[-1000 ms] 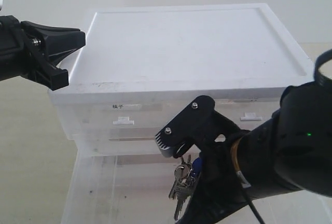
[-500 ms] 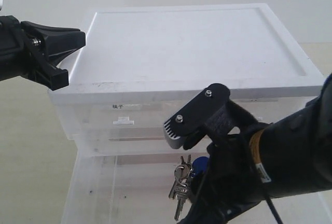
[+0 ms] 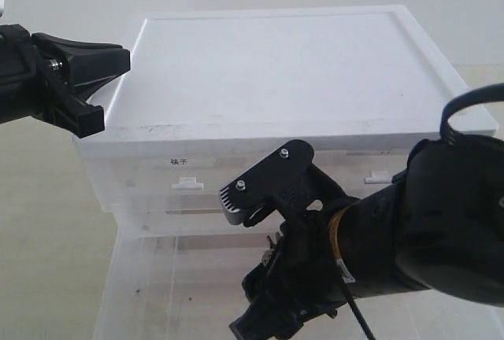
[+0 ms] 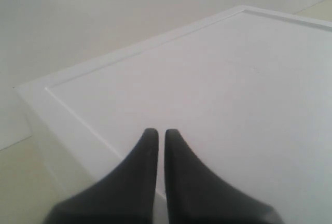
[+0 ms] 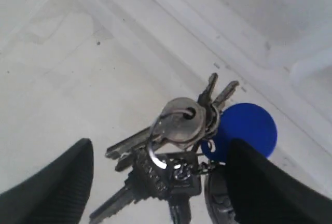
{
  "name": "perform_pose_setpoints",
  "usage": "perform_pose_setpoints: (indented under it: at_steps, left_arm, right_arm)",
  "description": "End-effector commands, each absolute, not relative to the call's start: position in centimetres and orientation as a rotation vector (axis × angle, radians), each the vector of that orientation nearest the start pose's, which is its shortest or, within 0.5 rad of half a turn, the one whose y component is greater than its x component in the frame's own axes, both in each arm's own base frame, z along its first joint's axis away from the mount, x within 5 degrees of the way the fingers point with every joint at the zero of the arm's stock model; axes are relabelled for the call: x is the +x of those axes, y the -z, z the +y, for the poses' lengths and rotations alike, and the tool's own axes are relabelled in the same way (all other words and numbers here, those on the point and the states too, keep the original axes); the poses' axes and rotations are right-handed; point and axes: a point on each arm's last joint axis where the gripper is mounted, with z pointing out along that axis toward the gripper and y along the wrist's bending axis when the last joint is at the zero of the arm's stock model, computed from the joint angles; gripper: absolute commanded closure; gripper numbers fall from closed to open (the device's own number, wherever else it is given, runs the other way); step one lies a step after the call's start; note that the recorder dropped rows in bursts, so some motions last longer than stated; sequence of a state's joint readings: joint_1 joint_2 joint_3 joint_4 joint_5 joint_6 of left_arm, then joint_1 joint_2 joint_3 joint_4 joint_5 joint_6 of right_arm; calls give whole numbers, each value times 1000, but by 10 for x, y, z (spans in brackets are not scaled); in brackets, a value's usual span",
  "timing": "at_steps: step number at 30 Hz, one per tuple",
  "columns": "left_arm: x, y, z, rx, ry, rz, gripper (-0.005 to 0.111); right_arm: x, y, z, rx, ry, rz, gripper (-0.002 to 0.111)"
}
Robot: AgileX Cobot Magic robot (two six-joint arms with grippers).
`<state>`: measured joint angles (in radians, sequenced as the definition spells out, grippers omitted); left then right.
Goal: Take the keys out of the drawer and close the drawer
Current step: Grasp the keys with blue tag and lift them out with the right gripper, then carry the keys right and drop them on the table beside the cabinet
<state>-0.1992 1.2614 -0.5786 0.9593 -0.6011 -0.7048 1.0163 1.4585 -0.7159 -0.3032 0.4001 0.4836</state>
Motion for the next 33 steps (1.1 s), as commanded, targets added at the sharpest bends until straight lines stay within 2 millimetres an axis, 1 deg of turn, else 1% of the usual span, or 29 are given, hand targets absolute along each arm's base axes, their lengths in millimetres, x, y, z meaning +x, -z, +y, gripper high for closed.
perform_pose_setpoints:
  at_steps: [1, 2, 4, 5, 9, 17, 21, 25, 28, 31, 33]
  left_arm:
    - [237, -264, -92, 653, 469, 1663, 102]
    - [237, -264, -92, 653, 469, 1663, 102]
    - [237, -264, -92, 653, 469, 1663, 102]
    - [237, -264, -92, 653, 469, 1663, 102]
    - [237, -264, -92, 653, 469, 1663, 102]
    - [237, -264, -92, 654, 468, 1662, 102]
    - [237, -264, -92, 654, 468, 1662, 102]
    - [237, -264, -92, 654, 468, 1662, 102]
    - [237, -264, -92, 654, 468, 1662, 102]
    - [237, -264, -92, 654, 468, 1662, 102]
    - [235, -264, -94, 685, 479, 1655, 102]
  right_arm:
    - [150, -187, 215, -982, -221, 2482, 64]
    - [150, -186, 214, -998, -197, 2491, 77]
    - [149, -185, 210, -1066, -133, 2497, 106]
    - [148, -184, 208, -1092, -111, 2497, 108]
    - [148, -187, 204, -1122, -64, 2481, 107]
    - [145, -228, 191, -1015, -135, 2339, 109]
    - [142, -240, 187, -990, -170, 2302, 109]
    - [135, -250, 186, -1025, -183, 2235, 109]
    - [129, -263, 187, -1038, -156, 2199, 109]
    - [127, -281, 184, -1017, -66, 2160, 109]
    - [127, -291, 180, -981, -4, 2151, 109]
